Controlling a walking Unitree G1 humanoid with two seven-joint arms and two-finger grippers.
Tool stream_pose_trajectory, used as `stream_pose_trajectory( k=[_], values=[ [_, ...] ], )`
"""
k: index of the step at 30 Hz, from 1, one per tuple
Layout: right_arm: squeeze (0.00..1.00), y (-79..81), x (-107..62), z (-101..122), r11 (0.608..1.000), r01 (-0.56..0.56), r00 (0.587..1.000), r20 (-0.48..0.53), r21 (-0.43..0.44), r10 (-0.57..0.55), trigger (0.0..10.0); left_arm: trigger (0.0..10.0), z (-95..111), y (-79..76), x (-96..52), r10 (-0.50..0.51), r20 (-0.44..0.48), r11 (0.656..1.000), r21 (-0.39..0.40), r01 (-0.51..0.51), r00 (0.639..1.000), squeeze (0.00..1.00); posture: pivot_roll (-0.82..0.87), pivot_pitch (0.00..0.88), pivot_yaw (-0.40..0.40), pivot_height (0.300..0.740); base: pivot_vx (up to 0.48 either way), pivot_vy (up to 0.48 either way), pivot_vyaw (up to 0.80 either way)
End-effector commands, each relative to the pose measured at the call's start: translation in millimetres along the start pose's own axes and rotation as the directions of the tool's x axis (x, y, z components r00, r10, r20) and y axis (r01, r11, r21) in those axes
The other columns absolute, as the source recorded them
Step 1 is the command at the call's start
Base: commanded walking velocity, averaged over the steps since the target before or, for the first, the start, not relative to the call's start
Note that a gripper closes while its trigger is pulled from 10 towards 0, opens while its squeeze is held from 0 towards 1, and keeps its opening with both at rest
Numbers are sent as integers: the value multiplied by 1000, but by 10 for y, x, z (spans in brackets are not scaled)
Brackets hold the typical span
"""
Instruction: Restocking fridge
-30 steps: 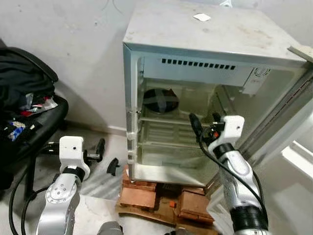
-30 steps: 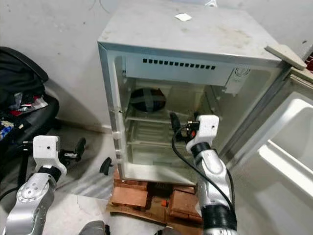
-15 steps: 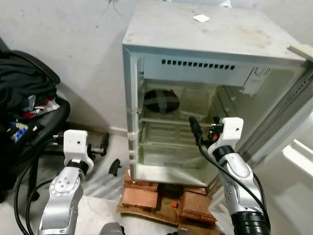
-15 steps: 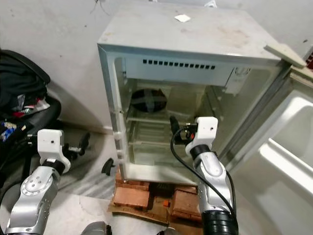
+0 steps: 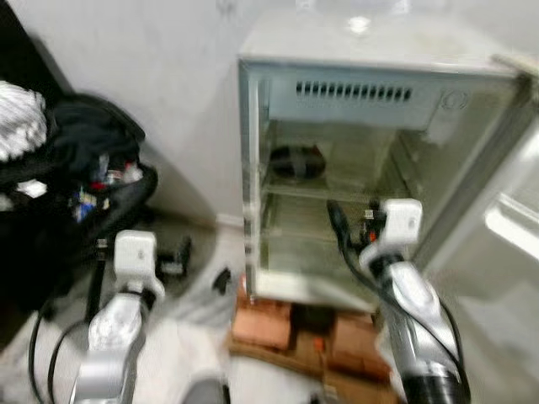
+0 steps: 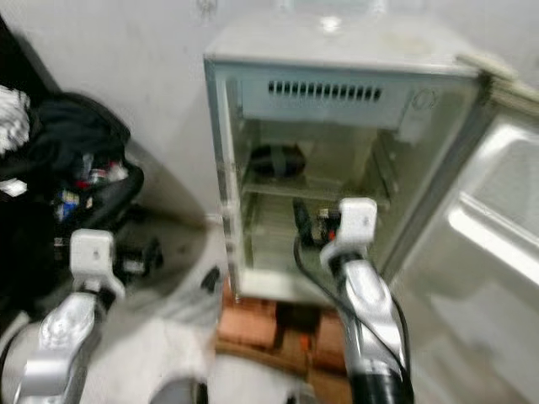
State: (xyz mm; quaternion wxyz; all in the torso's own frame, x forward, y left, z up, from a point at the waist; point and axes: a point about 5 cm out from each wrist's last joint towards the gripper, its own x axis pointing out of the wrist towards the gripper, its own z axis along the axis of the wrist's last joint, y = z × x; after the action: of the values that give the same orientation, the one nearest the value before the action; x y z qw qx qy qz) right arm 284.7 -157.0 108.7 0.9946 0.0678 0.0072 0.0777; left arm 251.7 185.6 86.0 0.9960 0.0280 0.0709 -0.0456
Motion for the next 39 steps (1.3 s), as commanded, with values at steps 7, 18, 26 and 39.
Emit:
stream_pose_trajectory(
  k=[7,18,26,39],
  values=[
    [0,51,44,147,1000,7,999,48,-1,-7,10000,10000,29,29,8,-4,3,1000,23,4,1000,0,77,0,-13,740,-273,0,0],
    [0,52,27,68,1000,16,1000,12,13,-16,10000,10000,30,24,24,-10,4,1000,25,10,1000,0,77,0,-13,740,-22,0,0],
    [0,55,48,70,1000,15,1000,10,15,-15,10000,10000,34,24,39,-10,6,1000,27,10,1000,0,80,0,-15,740,-112,0,0],
    [0,95,85,54,1000,10,1000,7,10,-10,10000,10000,36,39,79,-11,9,1000,23,11,1000,0,71,0,-9,740,-290,0,0]
  ],
)
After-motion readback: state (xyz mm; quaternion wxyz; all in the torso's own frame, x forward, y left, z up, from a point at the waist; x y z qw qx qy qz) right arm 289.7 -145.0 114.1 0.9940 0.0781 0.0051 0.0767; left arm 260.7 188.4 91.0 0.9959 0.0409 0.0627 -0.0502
